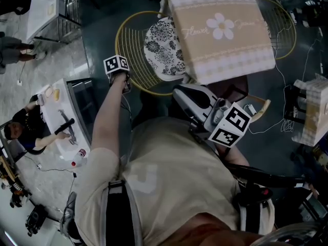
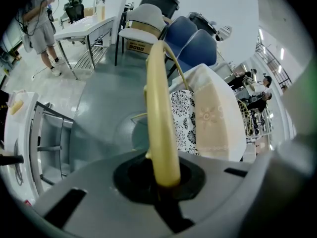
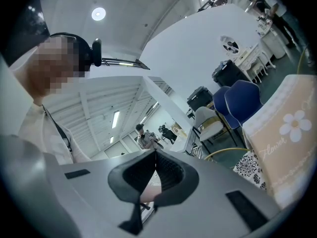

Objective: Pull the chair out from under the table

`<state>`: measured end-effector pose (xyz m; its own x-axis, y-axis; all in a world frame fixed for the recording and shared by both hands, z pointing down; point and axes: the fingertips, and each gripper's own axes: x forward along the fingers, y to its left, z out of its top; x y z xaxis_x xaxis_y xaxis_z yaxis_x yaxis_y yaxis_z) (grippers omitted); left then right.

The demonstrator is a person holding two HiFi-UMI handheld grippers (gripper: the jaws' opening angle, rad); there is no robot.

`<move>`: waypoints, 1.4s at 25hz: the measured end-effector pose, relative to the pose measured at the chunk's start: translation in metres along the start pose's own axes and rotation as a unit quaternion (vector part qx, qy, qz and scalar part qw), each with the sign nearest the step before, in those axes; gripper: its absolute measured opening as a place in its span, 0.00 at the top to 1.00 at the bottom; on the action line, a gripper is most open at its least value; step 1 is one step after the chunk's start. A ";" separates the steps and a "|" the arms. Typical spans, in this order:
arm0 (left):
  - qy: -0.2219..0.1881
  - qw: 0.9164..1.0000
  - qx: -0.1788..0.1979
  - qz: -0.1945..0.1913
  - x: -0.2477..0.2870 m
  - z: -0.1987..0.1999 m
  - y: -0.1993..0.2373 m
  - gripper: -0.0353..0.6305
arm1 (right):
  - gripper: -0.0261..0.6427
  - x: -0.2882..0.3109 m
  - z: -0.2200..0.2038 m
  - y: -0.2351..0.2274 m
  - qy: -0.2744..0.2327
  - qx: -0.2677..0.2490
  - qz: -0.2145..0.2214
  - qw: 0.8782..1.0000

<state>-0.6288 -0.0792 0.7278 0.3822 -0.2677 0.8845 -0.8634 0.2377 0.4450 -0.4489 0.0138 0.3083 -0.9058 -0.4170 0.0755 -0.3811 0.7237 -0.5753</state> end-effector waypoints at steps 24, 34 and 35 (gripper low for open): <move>-0.043 0.998 -0.040 -0.005 -0.035 0.018 0.031 0.94 | 0.95 0.015 0.003 0.012 0.008 -0.003 0.016 1.000; -0.055 0.997 -0.053 -0.007 -0.037 0.016 0.036 0.94 | 0.95 0.012 0.002 0.010 0.006 -0.002 0.010 1.000; -0.055 0.997 -0.053 -0.006 -0.038 0.017 0.036 0.94 | 0.95 0.012 0.002 0.010 0.006 -0.001 0.010 1.000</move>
<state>-0.6796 -0.0761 0.7078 0.3489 -0.3705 0.8608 -0.8173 0.3293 0.4729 -0.4634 0.0148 0.3021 -0.9156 -0.3955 0.0731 -0.3628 0.7336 -0.5746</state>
